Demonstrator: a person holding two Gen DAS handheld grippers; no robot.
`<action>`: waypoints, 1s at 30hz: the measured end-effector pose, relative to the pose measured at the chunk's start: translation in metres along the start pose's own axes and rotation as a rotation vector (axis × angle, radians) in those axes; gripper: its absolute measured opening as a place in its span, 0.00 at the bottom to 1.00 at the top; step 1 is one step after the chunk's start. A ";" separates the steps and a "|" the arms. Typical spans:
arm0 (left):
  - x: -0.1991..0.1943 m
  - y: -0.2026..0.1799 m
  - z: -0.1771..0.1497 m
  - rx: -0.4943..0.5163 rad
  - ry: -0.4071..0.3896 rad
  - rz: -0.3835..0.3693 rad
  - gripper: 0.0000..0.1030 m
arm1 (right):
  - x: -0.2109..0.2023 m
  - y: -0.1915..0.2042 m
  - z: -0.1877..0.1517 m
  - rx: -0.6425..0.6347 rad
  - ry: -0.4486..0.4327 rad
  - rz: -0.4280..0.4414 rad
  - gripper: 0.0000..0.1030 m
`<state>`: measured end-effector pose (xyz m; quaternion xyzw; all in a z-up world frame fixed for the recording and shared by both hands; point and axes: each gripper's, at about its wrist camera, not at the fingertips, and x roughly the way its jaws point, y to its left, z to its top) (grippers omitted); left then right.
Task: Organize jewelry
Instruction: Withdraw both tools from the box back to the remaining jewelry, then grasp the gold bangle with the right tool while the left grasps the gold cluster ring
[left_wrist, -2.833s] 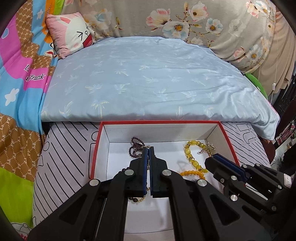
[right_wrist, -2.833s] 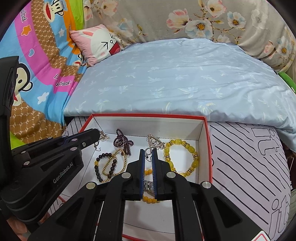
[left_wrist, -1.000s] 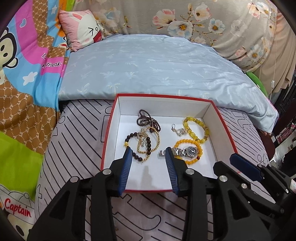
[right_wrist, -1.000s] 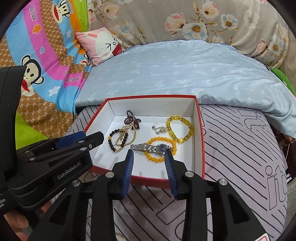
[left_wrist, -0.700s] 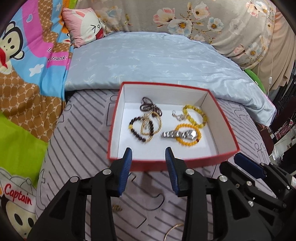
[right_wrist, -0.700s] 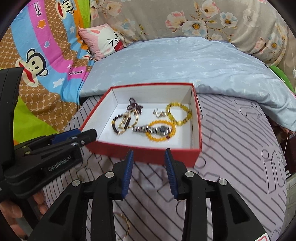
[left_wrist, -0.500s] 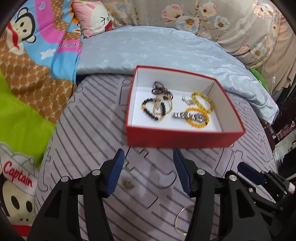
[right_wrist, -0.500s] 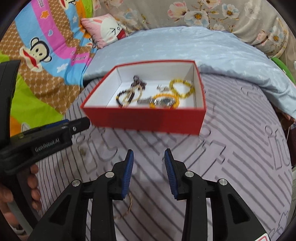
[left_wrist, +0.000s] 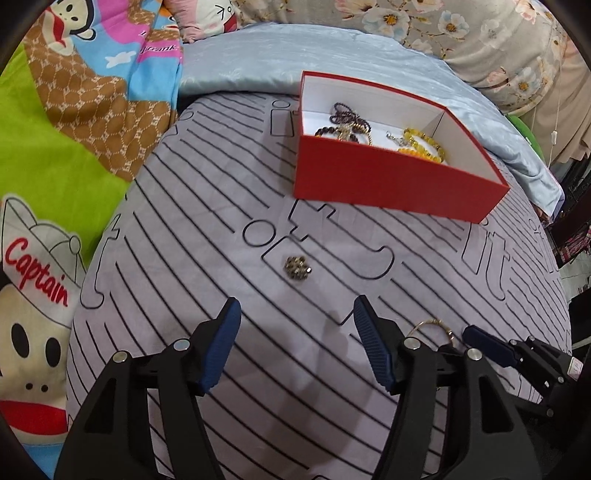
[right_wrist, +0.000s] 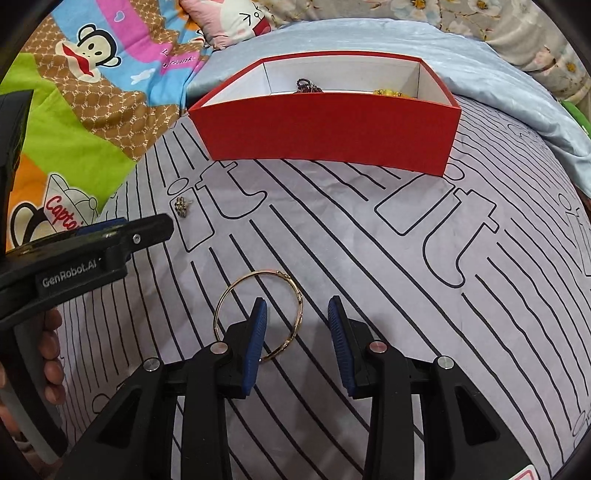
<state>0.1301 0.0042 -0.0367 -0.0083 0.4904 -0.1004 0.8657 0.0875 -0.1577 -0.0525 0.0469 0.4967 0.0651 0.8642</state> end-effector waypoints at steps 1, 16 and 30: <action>0.001 0.002 -0.002 -0.003 0.004 0.002 0.59 | 0.000 0.000 0.000 -0.004 -0.002 -0.004 0.33; 0.020 0.013 0.005 -0.031 -0.001 0.033 0.59 | 0.007 0.007 0.002 -0.051 -0.010 -0.043 0.03; 0.034 0.005 0.019 -0.014 -0.012 0.019 0.45 | 0.002 0.003 -0.004 -0.014 0.005 -0.023 0.02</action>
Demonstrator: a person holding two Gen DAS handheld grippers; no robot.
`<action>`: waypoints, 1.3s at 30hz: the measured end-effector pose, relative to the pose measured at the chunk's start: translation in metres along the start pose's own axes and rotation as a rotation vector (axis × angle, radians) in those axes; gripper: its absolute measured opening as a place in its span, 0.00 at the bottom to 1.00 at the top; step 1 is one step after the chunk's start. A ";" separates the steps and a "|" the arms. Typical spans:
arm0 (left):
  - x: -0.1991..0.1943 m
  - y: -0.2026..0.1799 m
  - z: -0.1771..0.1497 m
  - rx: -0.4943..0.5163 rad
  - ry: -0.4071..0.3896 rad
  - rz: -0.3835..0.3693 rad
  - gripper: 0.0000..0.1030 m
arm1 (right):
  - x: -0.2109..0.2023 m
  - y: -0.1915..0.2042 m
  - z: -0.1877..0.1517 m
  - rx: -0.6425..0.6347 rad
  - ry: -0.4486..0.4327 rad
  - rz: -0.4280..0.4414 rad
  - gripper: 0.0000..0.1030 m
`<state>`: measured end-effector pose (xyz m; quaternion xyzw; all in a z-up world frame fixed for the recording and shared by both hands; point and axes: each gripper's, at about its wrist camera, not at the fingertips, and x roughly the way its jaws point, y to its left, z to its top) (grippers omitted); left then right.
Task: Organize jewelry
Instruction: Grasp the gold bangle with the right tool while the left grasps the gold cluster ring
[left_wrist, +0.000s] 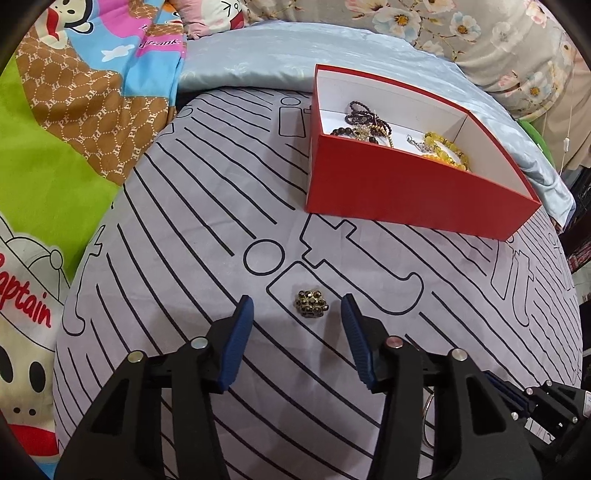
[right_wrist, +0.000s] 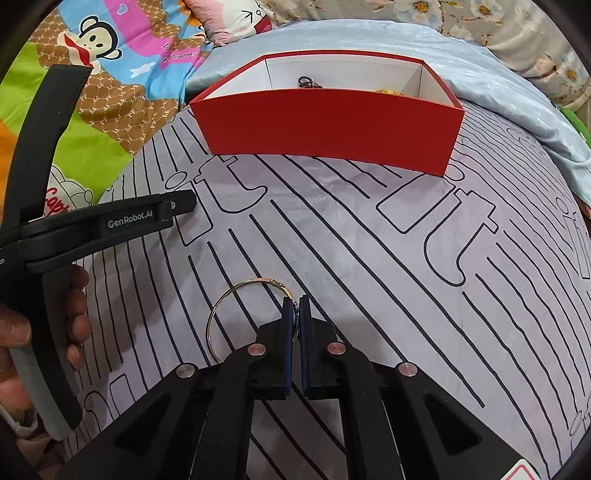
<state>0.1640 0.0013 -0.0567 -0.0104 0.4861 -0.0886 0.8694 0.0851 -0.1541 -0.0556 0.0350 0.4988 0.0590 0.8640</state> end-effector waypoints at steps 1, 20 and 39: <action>0.000 0.000 0.000 0.000 -0.001 0.000 0.44 | -0.001 0.000 -0.001 0.003 0.000 0.002 0.02; -0.001 -0.004 -0.003 0.014 0.007 -0.021 0.14 | -0.003 -0.001 0.000 0.017 0.004 0.010 0.02; 0.004 -0.008 0.000 0.054 -0.030 -0.042 0.16 | -0.003 -0.001 0.001 0.034 0.006 0.022 0.03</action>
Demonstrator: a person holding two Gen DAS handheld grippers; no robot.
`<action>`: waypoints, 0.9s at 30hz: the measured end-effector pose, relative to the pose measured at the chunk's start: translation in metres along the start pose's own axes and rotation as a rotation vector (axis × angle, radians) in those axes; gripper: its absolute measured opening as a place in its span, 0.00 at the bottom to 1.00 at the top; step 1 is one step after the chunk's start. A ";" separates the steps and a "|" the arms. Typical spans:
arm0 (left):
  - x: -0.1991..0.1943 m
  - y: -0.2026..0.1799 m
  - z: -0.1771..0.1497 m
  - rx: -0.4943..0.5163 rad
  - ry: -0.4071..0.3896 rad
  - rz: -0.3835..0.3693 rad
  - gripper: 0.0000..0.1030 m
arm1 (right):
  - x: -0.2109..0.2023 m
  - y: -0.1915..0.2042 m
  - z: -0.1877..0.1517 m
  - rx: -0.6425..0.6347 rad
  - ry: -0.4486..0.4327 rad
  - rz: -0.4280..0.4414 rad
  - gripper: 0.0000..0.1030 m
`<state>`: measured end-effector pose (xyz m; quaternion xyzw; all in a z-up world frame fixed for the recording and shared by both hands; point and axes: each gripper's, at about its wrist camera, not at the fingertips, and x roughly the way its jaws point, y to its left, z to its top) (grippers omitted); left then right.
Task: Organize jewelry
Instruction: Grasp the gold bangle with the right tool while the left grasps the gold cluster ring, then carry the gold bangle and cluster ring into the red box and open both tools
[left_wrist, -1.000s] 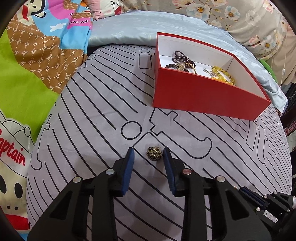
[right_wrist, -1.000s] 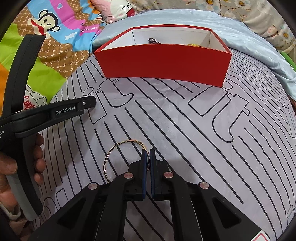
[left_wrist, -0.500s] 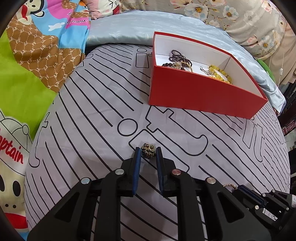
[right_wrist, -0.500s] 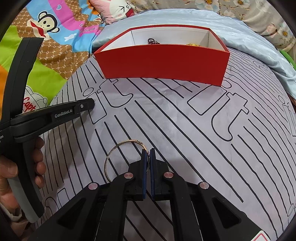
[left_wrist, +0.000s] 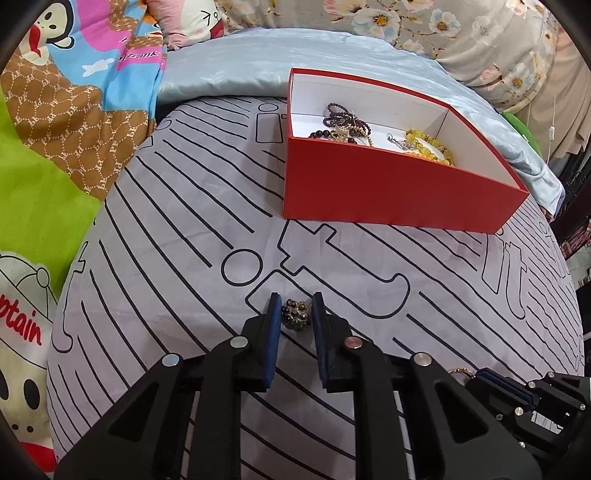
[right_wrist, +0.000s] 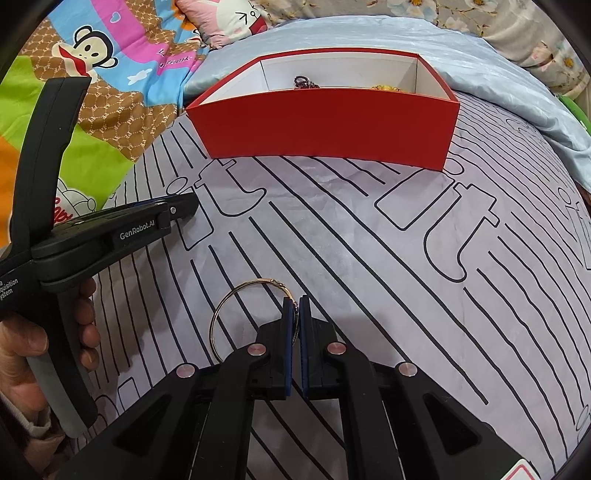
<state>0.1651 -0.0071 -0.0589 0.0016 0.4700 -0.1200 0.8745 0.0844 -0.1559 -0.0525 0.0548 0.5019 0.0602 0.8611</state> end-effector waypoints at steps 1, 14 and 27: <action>0.000 -0.001 0.000 0.001 0.001 0.002 0.16 | 0.000 0.000 0.000 0.001 0.000 0.001 0.03; -0.032 -0.016 0.000 -0.007 -0.008 -0.028 0.15 | -0.026 -0.005 0.013 0.016 -0.069 0.008 0.03; -0.079 -0.039 0.034 0.019 -0.088 -0.064 0.15 | -0.069 -0.022 0.046 0.043 -0.199 -0.011 0.03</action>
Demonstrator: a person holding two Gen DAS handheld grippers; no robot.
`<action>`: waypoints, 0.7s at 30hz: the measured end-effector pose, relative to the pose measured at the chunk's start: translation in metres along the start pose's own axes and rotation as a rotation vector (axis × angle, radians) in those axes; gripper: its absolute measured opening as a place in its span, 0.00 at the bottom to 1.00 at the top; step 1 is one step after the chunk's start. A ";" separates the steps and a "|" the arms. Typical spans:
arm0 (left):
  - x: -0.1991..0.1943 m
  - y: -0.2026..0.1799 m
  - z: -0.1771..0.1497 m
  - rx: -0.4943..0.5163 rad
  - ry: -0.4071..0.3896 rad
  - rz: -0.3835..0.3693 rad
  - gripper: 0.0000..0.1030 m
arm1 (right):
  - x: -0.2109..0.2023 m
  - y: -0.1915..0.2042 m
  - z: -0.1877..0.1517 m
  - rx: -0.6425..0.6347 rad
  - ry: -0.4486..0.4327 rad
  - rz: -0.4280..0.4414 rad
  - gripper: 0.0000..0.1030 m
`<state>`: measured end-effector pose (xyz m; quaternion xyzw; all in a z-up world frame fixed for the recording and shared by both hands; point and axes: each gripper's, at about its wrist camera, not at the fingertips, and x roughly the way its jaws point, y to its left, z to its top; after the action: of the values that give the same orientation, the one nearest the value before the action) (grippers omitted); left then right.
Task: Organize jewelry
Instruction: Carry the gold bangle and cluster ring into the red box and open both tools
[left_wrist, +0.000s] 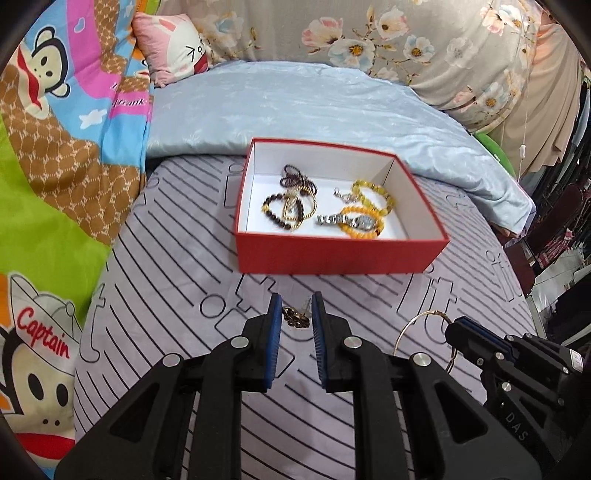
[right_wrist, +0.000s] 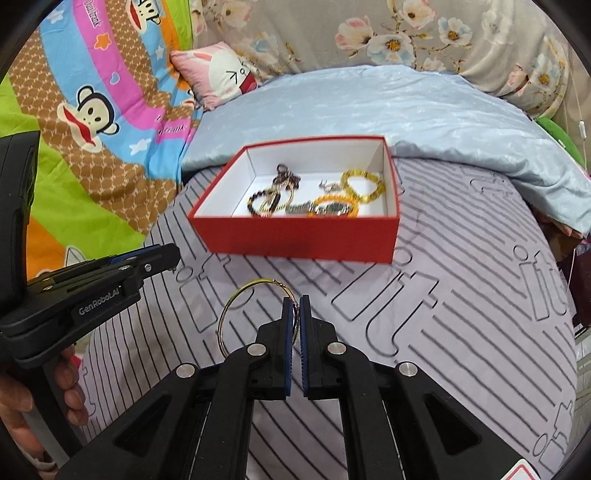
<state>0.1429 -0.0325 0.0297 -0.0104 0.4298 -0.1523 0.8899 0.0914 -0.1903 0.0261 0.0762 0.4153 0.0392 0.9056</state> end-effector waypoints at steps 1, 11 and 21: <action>-0.001 -0.002 0.004 0.002 -0.004 -0.003 0.15 | -0.002 -0.001 0.006 0.000 -0.012 -0.003 0.03; 0.005 -0.014 0.052 0.024 -0.067 0.010 0.15 | -0.001 -0.013 0.055 0.002 -0.093 -0.028 0.03; 0.034 -0.019 0.088 0.032 -0.083 0.024 0.15 | 0.026 -0.027 0.099 0.020 -0.118 -0.050 0.03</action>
<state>0.2255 -0.0700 0.0627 0.0025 0.3902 -0.1480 0.9088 0.1840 -0.2241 0.0658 0.0768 0.3631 0.0077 0.9286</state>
